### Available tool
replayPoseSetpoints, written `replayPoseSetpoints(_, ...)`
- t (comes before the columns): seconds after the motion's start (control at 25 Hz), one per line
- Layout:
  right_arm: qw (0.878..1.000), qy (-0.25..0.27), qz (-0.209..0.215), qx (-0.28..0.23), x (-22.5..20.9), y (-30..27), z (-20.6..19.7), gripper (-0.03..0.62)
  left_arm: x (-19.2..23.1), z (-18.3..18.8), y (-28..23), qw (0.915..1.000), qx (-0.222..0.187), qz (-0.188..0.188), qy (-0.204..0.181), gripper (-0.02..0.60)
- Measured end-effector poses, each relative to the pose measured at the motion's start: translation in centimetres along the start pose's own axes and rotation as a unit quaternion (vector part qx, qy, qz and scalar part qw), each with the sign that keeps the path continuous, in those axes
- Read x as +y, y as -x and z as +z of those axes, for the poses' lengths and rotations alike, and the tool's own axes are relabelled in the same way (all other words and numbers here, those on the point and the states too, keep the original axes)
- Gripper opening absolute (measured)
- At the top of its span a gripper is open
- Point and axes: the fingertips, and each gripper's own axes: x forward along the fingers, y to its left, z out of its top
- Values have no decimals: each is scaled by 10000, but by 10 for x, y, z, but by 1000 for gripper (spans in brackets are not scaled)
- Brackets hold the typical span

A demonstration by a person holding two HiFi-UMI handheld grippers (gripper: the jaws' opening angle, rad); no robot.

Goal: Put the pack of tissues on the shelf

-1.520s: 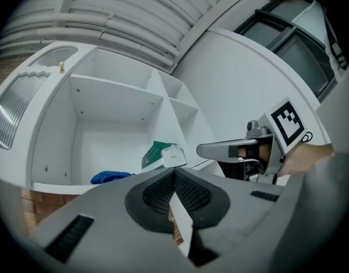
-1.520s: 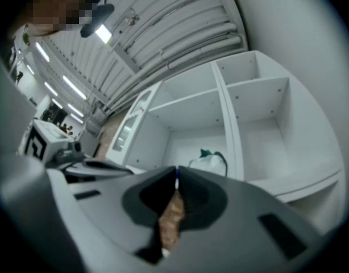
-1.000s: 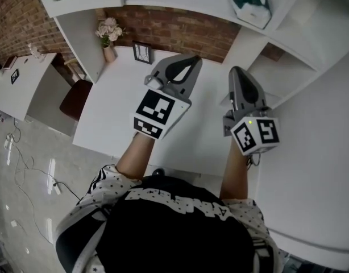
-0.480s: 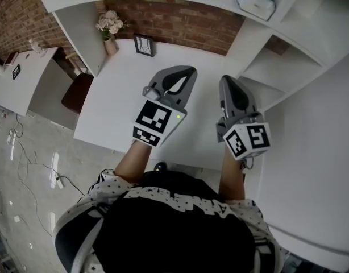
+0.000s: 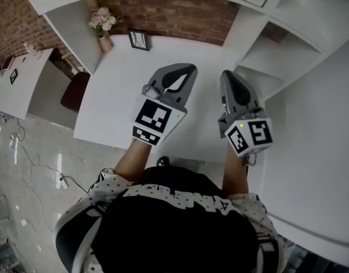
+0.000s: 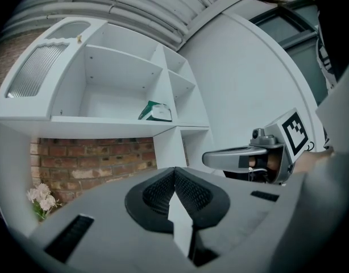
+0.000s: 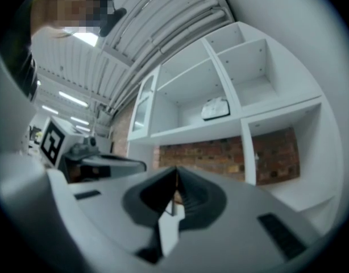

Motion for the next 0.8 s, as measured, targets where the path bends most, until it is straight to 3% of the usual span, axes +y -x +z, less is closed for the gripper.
replayPoseSetpoints(0.8,9999,-11,-43,103,1,6,-4,31,0,4,2,10000,-67,35,23,34)
